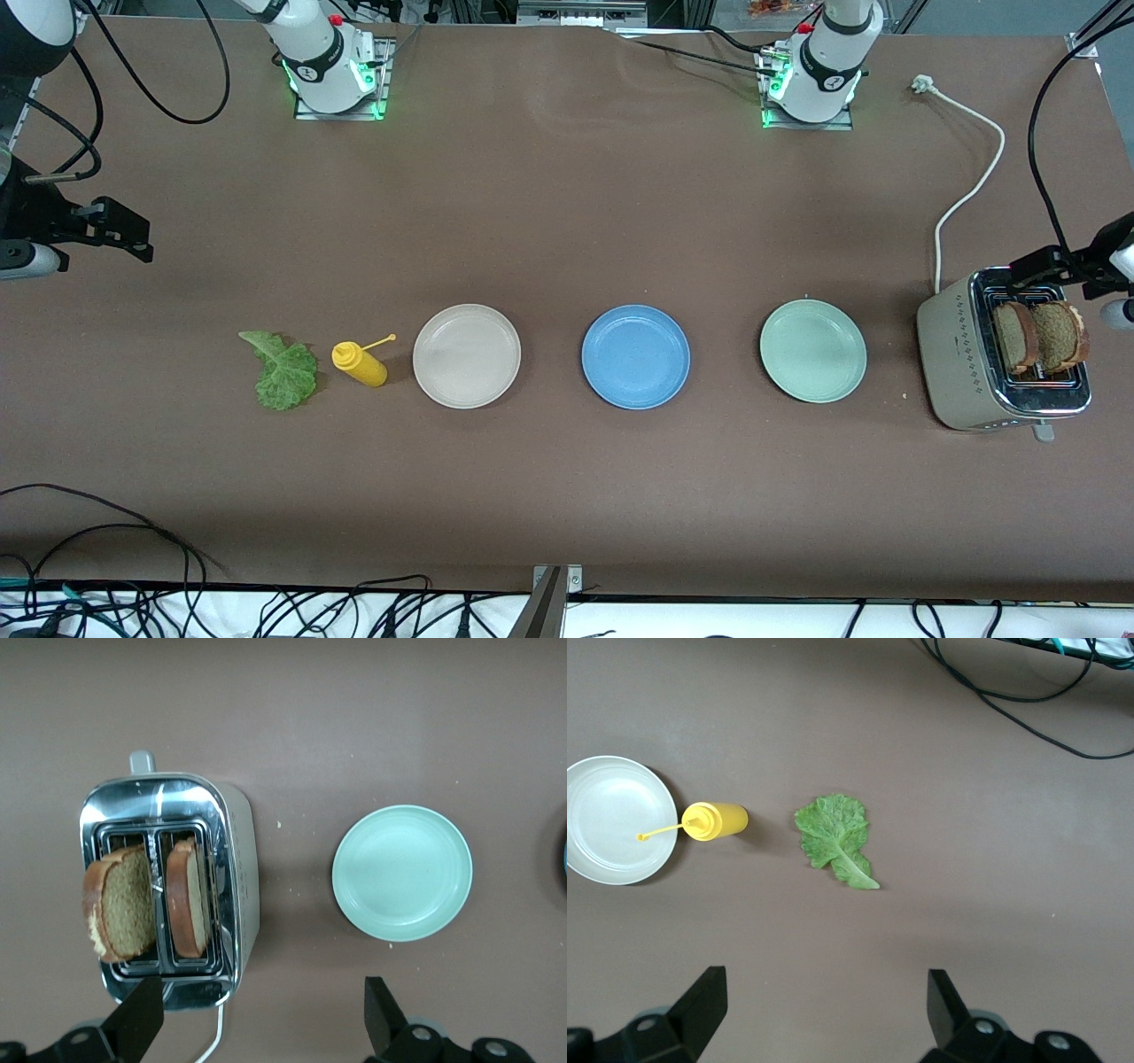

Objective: Make sandwich in blue plate with both arms
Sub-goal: 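Move the left gripper down over the bread slice in the toaster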

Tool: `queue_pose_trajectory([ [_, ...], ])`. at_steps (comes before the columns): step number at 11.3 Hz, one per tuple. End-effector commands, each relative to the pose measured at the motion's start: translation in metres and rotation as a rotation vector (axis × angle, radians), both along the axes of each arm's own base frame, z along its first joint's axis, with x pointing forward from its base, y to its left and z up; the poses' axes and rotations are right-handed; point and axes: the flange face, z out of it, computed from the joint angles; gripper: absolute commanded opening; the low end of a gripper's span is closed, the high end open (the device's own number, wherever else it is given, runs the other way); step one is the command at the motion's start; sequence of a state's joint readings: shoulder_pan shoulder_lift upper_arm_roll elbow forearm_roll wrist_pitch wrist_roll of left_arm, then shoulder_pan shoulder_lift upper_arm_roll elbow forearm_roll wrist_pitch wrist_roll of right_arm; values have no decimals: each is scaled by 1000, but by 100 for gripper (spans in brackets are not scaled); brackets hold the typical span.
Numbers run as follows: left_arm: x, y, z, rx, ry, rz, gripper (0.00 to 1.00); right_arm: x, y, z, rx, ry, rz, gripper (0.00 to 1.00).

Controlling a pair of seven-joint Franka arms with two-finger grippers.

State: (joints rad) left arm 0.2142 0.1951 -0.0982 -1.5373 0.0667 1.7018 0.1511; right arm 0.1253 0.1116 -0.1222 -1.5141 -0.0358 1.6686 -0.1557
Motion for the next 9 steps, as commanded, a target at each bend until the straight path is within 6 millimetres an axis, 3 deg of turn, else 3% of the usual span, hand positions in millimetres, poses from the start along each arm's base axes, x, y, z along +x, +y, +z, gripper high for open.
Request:
queue_pose_trajectory([
  [1,17,40,-21,14,-25,24,100,-1,2,4,-15,-4,-3,100],
  [3,24,64,-49,7,-9,-65,100,-1,1,3,-15,-2,-2,100],
  [5,28,83,-81,-7,27,-40,100,-1,1,4,-15,-3,-2,100],
  [9,40,94,-131,24,50,-52,100,1,2,0,-16,3,0,100],
])
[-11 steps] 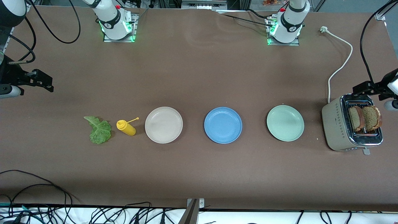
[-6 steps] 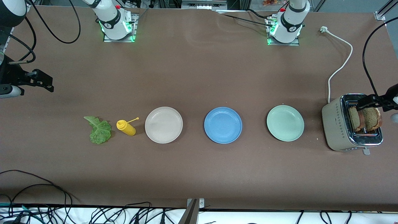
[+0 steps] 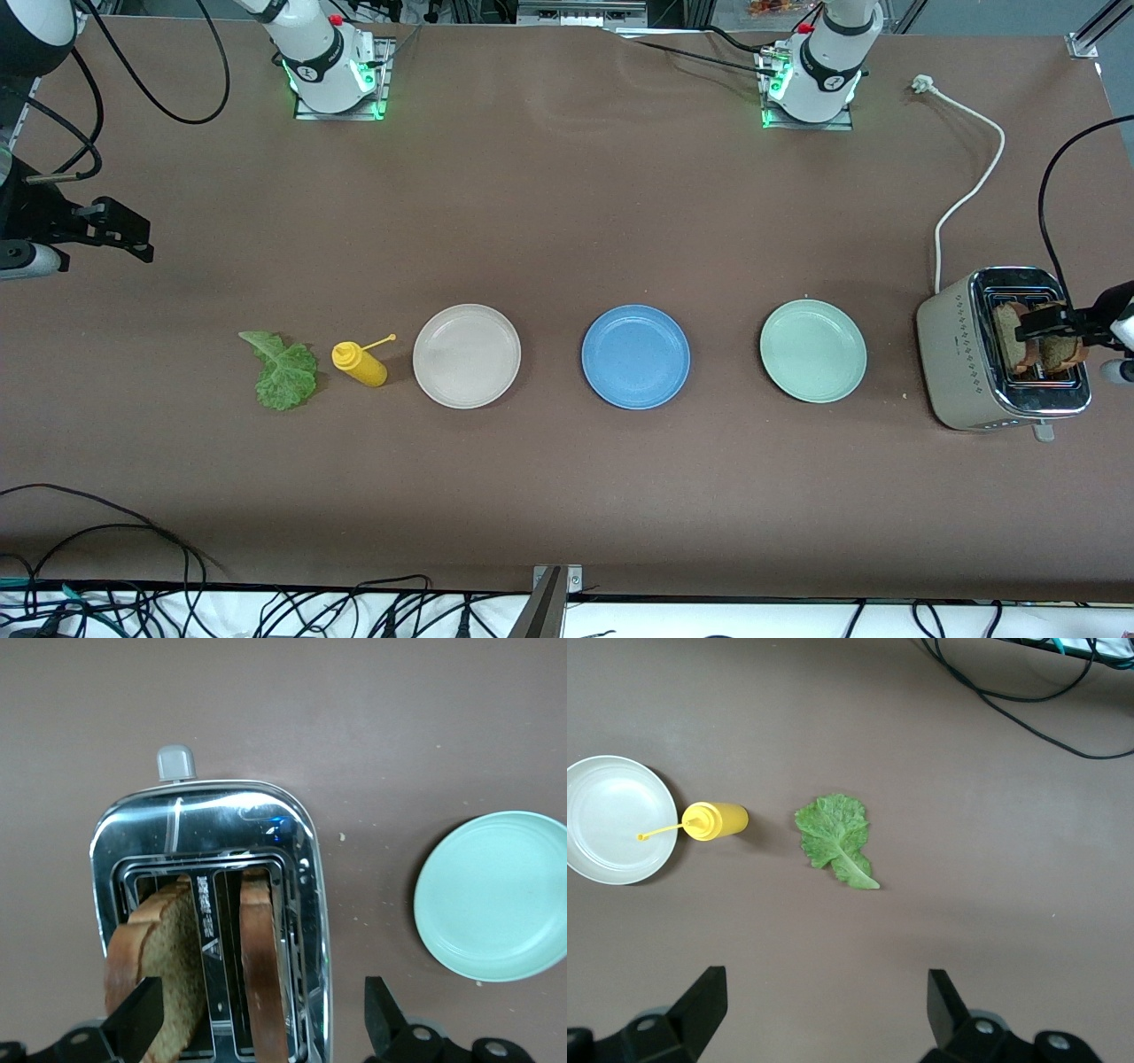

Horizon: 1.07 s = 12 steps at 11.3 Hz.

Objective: Make sandwich in blue plate with both arms
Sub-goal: 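Grasp the bread slice with the left gripper and lift it out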

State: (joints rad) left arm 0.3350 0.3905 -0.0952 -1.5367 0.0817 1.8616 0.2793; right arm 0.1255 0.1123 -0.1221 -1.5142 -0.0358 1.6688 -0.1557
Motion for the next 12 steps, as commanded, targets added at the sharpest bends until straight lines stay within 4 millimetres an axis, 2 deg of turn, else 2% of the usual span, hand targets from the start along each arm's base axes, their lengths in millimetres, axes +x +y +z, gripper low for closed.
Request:
queue_pose_trajectory([
  [1,8,5,-26,40,27,-37,100,0,1,1,-16,2,-2,100],
  [2,5,4,-34,35,48,-35,99,0,1,0,-16,4,-2,100],
  [3,3,2,-41,32,61,-24,92,1,2,0,-16,4,-1,100],
  [4,1,3,-44,30,68,-22,81,1,2,-1,-16,4,0,100],
  [8,-5,13,-45,18,96,-14,17,1,1,0,-16,2,-2,100],
  [10,-8,18,-44,8,102,-3,8,1,1,0,-16,2,-2,100],
  [12,-8,18,-41,8,101,-3,7,1,2,0,-16,2,0,100],
])
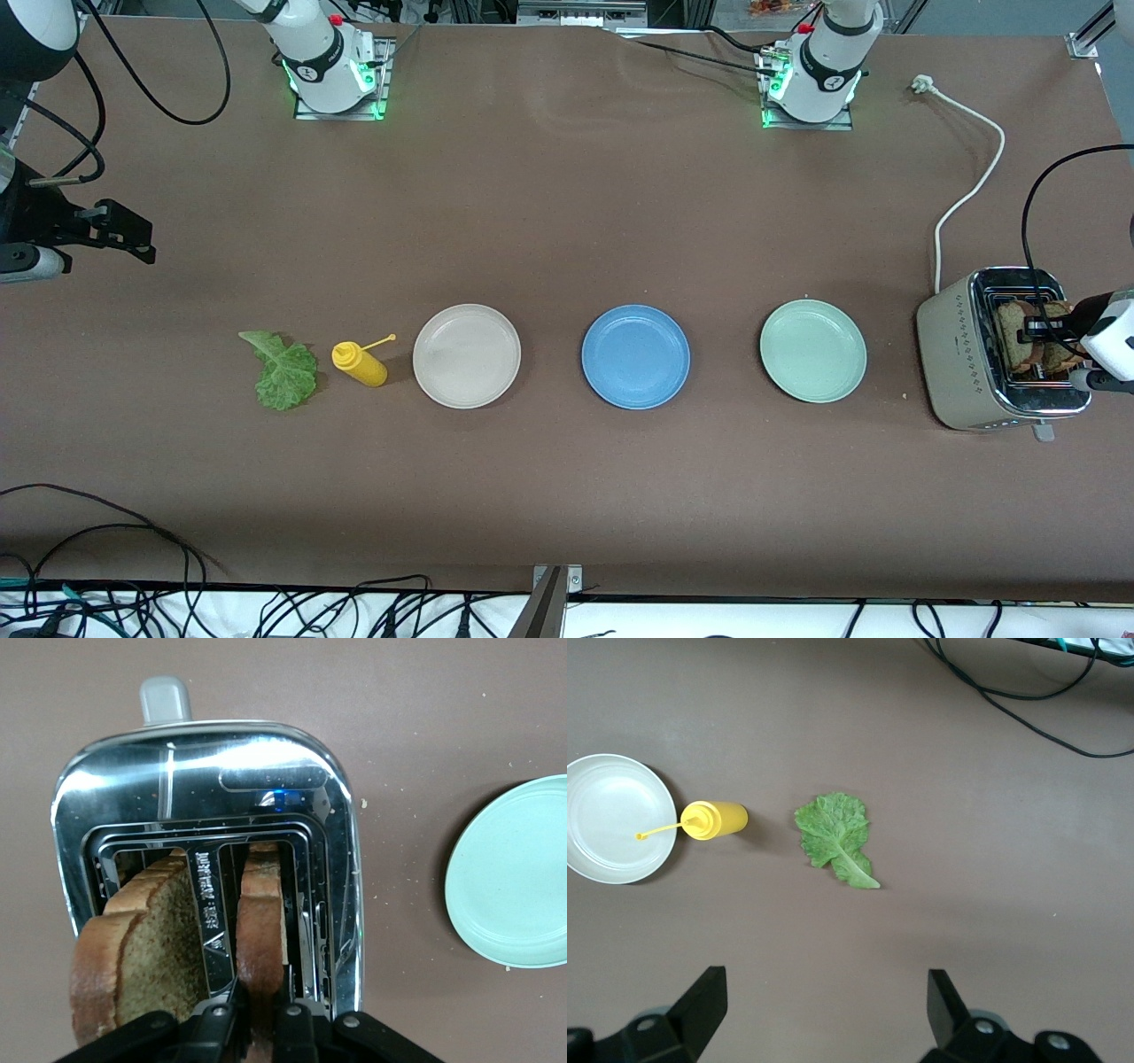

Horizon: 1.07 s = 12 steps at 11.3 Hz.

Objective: Make sandwich in blue plate with both arms
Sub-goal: 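Grasp the bread slice with the left gripper and lift it out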

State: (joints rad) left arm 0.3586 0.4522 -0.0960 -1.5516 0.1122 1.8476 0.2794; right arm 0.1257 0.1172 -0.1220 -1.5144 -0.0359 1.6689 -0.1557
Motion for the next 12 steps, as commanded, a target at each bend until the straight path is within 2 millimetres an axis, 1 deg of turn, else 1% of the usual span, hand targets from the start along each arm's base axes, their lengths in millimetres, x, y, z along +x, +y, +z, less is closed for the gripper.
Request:
queue_pose_trajectory([
  [1,-3,1,10,9,10,-13,7,0,1,3,-15,-3,-2,100],
  [3,-3,-2,17,9,10,-14,6,0,1,3,-15,-3,-2,100],
  [5,-9,-8,43,13,5,-18,6,0,1,3,-17,-3,-1,100],
  [7,-19,-18,77,24,1,-22,5,0,1,3,-15,-3,-2,100],
  [8,-26,-19,100,31,0,-20,6,0,1,3,-17,-3,-2,100],
  [9,-32,-28,119,26,25,-26,6,0,1,3,-15,-3,-2,100],
  [10,-35,-40,146,26,23,-37,5,0,1,3,-17,-3,-2,100],
  [11,-35,-56,166,21,33,-59,4,0,1,3,-17,-3,-2,100],
  [12,-35,-73,180,15,35,-77,4,0,1,3,-17,-3,-2,100],
])
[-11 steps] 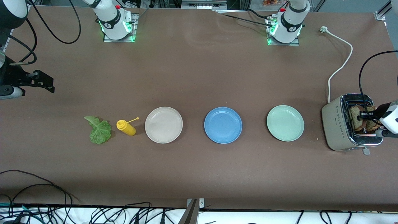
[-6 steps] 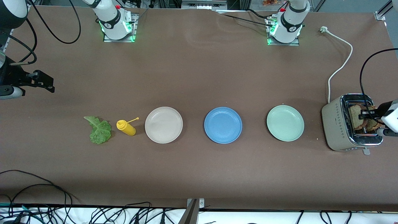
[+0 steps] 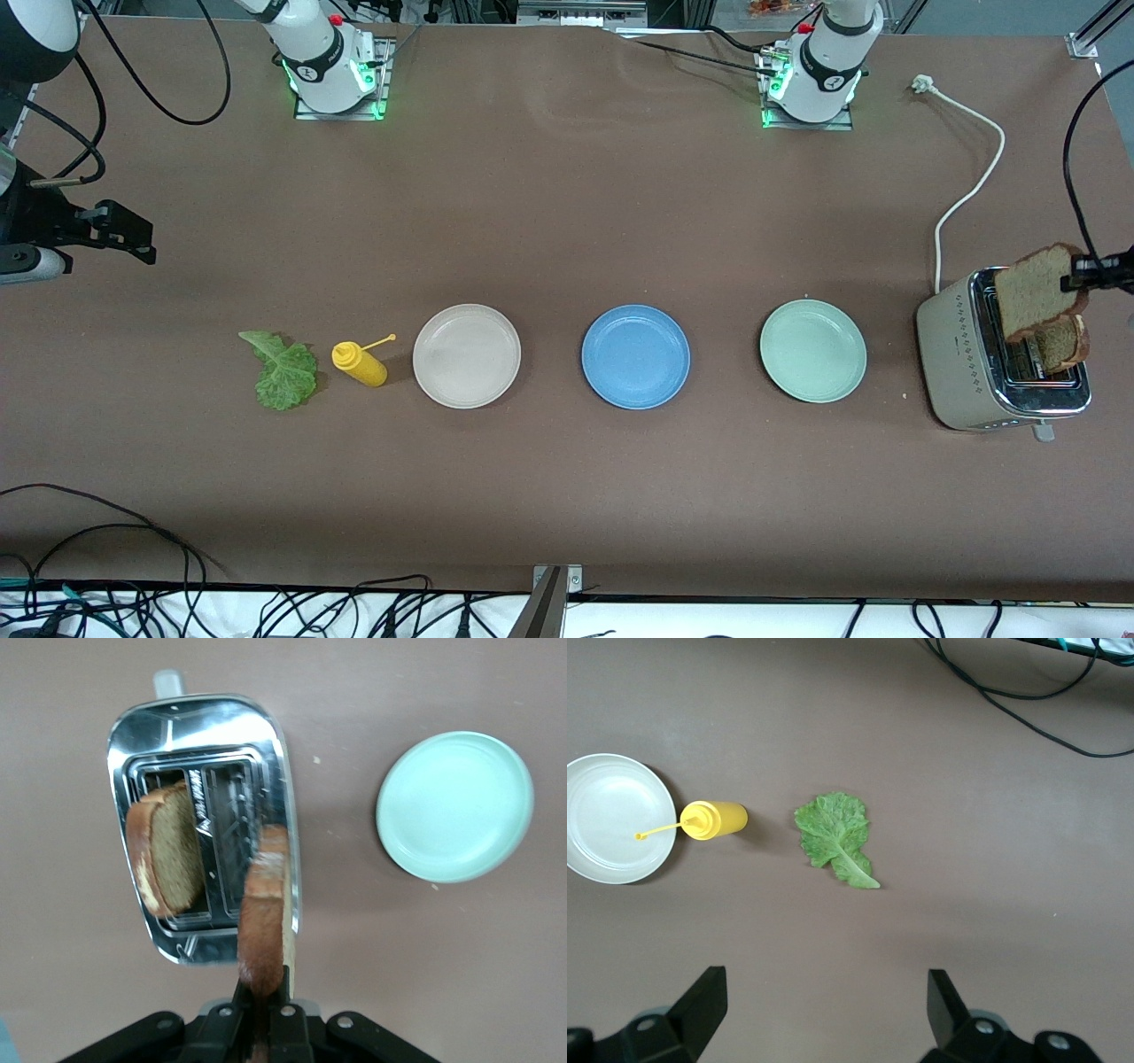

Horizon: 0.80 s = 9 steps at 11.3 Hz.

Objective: Make sandwich in blue plate with both arms
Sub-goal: 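Carry the bread slice with the left gripper onto the blue plate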

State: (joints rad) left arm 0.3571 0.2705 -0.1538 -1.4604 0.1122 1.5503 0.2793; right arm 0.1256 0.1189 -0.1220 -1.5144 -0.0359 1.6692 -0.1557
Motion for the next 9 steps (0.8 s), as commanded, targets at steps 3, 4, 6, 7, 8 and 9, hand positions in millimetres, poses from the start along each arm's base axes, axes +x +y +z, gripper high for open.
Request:
queue_pose_trajectory([
  [3,4,-103,49,-34,4,-165,6,-1,1,4,-17,-4,-2,100],
  [4,5,-133,50,-44,-1,-183,6,-1,1,4,-17,-4,-2,100],
  [6,7,-205,36,-96,24,-199,6,-1,1,4,-17,-4,-2,100],
  [7,5,-242,31,-123,37,-226,6,-1,1,3,-17,-3,-2,100],
  [8,6,-267,14,-139,70,-204,6,-1,1,4,-17,-4,-2,100],
  [9,8,-295,-2,-208,100,-168,6,-1,1,3,-17,-3,-2,100],
])
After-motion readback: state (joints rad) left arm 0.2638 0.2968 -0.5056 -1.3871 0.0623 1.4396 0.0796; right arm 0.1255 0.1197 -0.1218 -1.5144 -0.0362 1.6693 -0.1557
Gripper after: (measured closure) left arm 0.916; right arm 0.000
